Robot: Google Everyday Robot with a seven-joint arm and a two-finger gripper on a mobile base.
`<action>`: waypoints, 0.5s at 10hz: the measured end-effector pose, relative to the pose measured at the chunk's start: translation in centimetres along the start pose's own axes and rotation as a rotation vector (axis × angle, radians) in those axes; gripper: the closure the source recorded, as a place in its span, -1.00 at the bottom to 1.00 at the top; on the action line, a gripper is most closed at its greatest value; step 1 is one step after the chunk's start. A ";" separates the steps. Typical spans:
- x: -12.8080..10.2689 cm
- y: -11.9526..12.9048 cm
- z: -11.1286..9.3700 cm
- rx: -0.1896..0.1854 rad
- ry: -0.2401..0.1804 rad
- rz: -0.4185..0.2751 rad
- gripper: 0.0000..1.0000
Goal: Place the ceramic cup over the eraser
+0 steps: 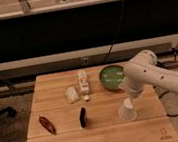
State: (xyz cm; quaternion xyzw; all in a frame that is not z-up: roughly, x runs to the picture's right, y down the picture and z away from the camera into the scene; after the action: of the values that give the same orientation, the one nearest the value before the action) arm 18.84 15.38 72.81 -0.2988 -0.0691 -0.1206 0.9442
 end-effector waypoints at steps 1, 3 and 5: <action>0.0 0.2 0.3 -0.008 -0.005 -0.001 -0.60; 0.2 0.8 0.9 -0.027 -0.011 0.000 -0.60; 0.4 1.2 1.5 -0.041 -0.018 0.002 -0.60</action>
State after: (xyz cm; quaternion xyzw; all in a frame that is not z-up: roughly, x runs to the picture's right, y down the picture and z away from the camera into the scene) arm 19.49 17.08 73.47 -0.3192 -0.0748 -0.1183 0.9373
